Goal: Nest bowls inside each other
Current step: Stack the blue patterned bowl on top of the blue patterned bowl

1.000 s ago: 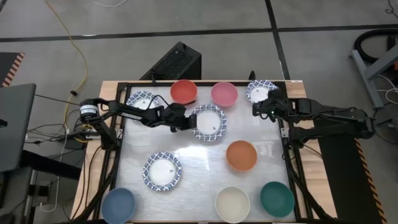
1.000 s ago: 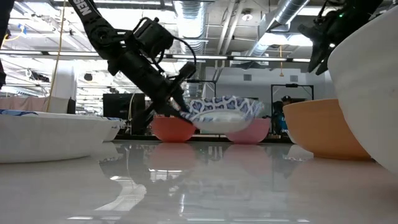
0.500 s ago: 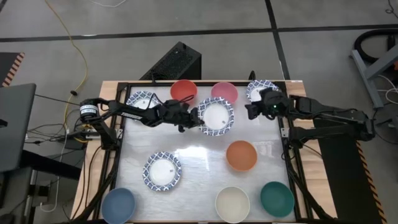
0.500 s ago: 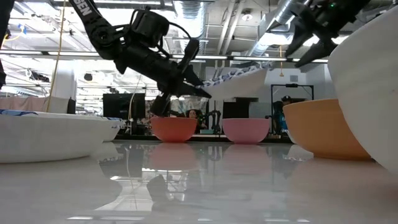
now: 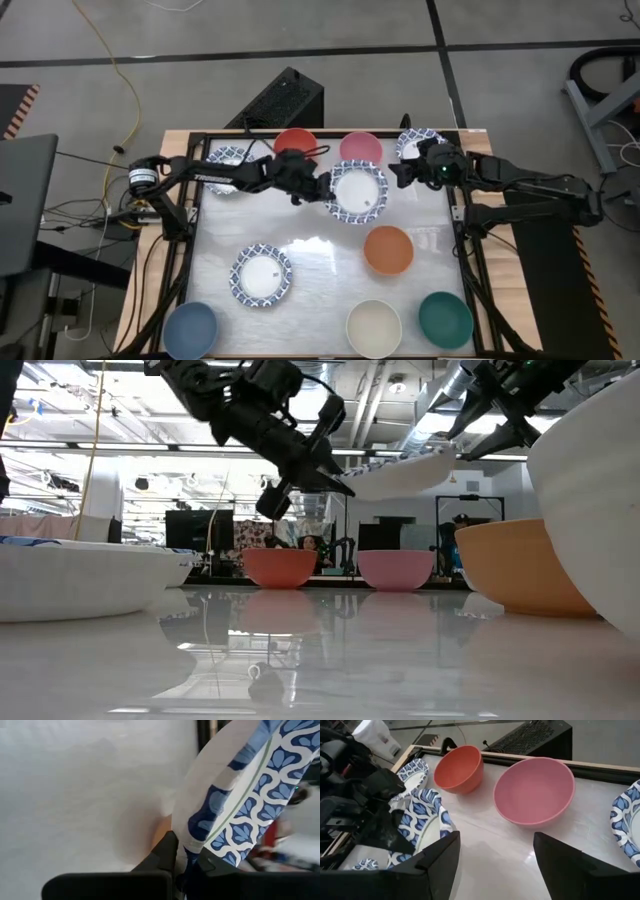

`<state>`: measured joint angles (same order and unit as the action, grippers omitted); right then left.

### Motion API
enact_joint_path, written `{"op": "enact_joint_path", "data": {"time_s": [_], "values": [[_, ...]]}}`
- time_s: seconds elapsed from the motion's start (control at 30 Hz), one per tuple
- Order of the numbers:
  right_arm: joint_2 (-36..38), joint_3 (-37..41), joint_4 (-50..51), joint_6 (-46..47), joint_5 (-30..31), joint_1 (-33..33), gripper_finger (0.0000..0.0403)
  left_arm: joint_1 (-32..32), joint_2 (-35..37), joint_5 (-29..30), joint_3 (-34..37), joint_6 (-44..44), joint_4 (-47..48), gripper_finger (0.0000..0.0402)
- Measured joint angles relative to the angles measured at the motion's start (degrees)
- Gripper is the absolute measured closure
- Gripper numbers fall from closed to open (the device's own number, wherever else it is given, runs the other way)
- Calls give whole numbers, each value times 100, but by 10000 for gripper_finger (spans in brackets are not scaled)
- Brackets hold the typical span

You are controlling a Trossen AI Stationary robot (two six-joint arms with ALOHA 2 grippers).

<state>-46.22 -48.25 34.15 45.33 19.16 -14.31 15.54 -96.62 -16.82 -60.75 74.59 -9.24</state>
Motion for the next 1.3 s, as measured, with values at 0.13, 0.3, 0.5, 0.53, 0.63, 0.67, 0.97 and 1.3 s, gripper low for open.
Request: {"op": "enact_joint_path", "data": {"time_s": [0.13,0.3,0.5,0.53,0.63,0.67,0.97,1.3], "values": [[10,0,-3,-36,1,0,127,142,0,-20,-520,-456,857,401],[11,0,-244,-298,-328,0,127,370,2,-67,-1224,-1097,1842,401],[-111,0,-707,-531,-748,2,127,539,2,17,-1714,-1544,2518,401],[-126,0,-713,-534,-748,2,127,560,2,17,-1731,-1565,2553,401],[-191,0,-722,-534,-745,0,127,587,2,14,-1736,-1562,2581,401],[-227,0,-719,-536,-745,0,127,592,2,14,-1736,-1563,2573,401],[-868,0,-737,-529,-750,2,133,578,2,47,-1736,-1587,2493,401],[-1080,2,-1026,-388,-748,2,304,579,2,82,-1736,-1707,2515,401]]}}
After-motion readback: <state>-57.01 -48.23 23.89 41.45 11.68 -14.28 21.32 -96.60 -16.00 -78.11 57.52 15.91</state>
